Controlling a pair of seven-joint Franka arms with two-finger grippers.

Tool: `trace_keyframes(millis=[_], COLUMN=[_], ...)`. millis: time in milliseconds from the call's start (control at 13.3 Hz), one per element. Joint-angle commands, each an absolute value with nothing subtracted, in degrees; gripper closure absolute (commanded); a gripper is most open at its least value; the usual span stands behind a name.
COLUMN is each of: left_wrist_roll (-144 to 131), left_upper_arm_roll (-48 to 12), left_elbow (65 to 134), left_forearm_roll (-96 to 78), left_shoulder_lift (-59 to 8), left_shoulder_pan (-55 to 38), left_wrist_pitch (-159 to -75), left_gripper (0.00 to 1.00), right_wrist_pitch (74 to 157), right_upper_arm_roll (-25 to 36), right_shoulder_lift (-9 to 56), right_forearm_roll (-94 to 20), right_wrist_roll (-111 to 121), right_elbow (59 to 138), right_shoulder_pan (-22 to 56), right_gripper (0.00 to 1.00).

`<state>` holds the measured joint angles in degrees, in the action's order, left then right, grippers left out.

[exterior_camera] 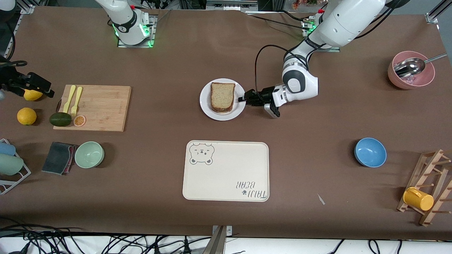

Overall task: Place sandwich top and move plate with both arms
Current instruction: 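Grasp the white plate rim with the left gripper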

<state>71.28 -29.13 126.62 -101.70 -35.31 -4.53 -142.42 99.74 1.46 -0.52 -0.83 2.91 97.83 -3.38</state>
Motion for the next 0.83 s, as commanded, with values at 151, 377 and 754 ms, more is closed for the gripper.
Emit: trace_keyframes(millis=[151, 377, 754], left_wrist_roll=[73.7, 73.7, 73.3], left_upper_arm_roll=[-29.3, -29.3, -29.3], left_elbow=[125.9, 125.8, 125.1], left_forearm_roll=[-104.2, -104.1, -104.1], left_shoulder_lift=[-35.9, -35.8, -35.6], left_shoulder_pan=[-4.4, -4.7, -4.7], left_wrist_pitch=[-141.8, -141.8, -141.9], left_gripper=[0.86, 0.88, 0.92], right_wrist_pitch=[99.6, 99.5, 99.5], right_upper_arm_roll=[1.5, 1.5, 1.5], right_shoulder_lift=[-0.5, -0.5, -0.5], right_forearm_roll=[-1.8, -1.9, -2.0], right_wrist_roll=[3.7, 3.6, 3.6], right_elbow=[97.6, 97.6, 97.5], right_shoulder_pan=[-3.3, -3.3, -3.3], right_gripper=[0.0, 0.0, 0.0])
